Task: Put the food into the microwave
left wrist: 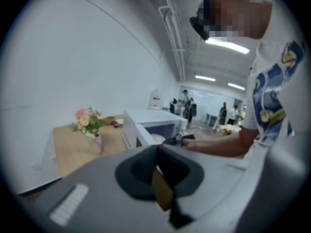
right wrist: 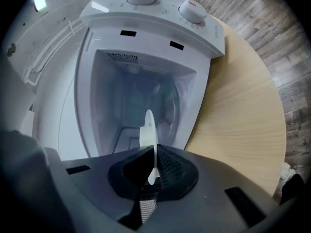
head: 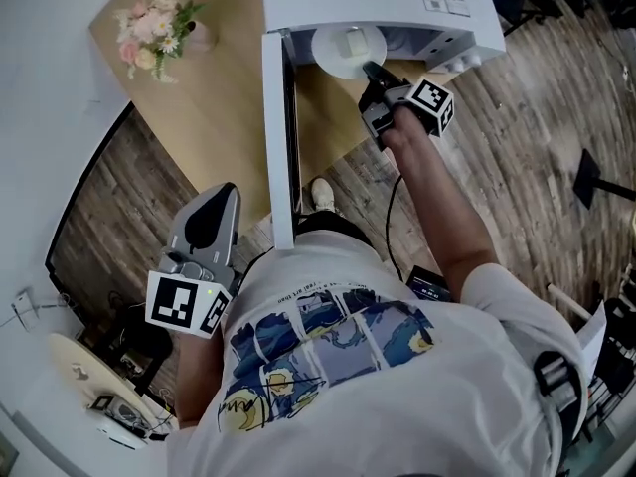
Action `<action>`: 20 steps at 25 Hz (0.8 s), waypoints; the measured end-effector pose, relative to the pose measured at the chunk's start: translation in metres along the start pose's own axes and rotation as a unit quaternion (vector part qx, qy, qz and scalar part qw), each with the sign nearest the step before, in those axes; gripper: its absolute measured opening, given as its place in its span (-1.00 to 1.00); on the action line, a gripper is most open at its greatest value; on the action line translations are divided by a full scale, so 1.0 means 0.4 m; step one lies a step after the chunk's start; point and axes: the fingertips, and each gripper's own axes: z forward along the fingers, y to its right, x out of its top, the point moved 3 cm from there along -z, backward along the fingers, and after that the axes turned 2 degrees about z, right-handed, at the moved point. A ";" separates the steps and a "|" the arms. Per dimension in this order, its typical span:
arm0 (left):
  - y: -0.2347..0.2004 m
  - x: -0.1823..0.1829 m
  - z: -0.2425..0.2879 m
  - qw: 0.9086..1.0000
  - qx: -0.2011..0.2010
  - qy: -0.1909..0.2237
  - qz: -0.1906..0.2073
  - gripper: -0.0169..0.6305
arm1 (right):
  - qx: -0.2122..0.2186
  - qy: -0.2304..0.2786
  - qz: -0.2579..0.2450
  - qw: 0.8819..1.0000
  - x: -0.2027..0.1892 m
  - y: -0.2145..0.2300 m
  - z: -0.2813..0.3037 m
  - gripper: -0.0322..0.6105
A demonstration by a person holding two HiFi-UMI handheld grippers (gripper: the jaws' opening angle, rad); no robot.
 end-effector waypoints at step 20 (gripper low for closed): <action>-0.038 -0.024 0.000 0.999 0.034 -0.026 -0.025 -0.92 | -0.038 0.034 -0.055 0.997 0.081 0.018 0.150 -0.86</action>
